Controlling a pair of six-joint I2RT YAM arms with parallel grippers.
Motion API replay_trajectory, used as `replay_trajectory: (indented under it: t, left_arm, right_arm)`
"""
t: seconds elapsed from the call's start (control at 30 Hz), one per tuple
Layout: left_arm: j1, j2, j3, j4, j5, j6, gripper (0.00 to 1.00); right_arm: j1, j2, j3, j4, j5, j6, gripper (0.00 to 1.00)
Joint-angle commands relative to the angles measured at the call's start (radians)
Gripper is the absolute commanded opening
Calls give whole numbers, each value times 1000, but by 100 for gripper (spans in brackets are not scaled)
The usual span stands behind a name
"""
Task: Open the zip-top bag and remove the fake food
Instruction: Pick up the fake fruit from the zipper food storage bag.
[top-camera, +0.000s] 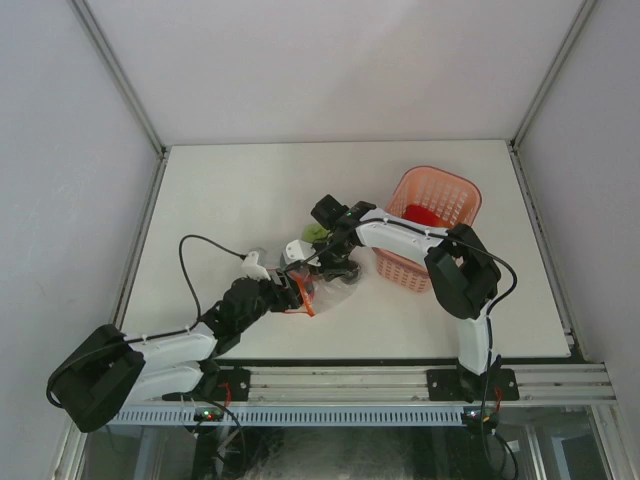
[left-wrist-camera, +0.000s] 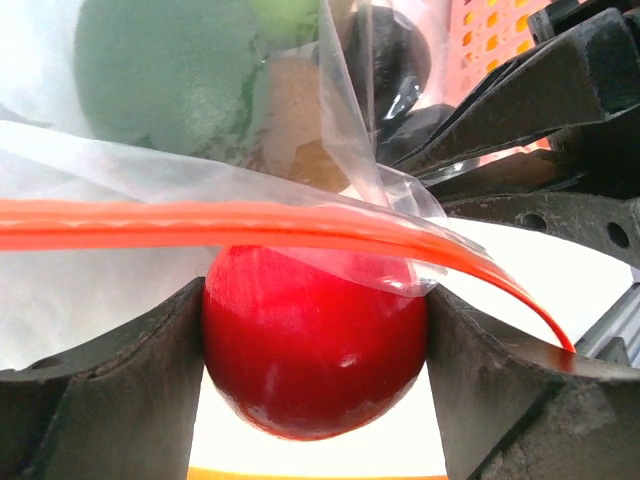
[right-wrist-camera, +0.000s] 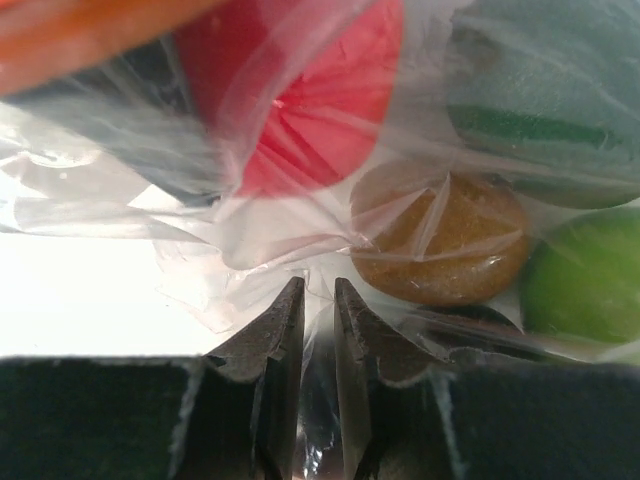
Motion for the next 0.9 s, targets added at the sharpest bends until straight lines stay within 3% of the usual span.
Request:
replay_trajectory:
  t: [0.0, 0.07, 0.3, 0.6, 0.87]
  left_arm:
    - [24, -64, -10, -124, -2, 37, 52]
    - [33, -88, -2, -168, 0, 37, 51]
    - [50, -260, 47, -407, -37, 43, 32]
    - [96, -461, 152, -825, 5, 35, 22]
    - [102, -609, 251, -1076, 47, 19, 16]
  right_arm:
    - [-1, 11, 35, 31, 24, 34, 17]
    - [1, 16, 37, 31, 28, 35, 17]
    - [4, 27, 44, 32, 45, 48, 17]
    - [9, 46, 72, 34, 69, 77, 17]
    - [3, 6, 85, 31, 38, 98, 17]
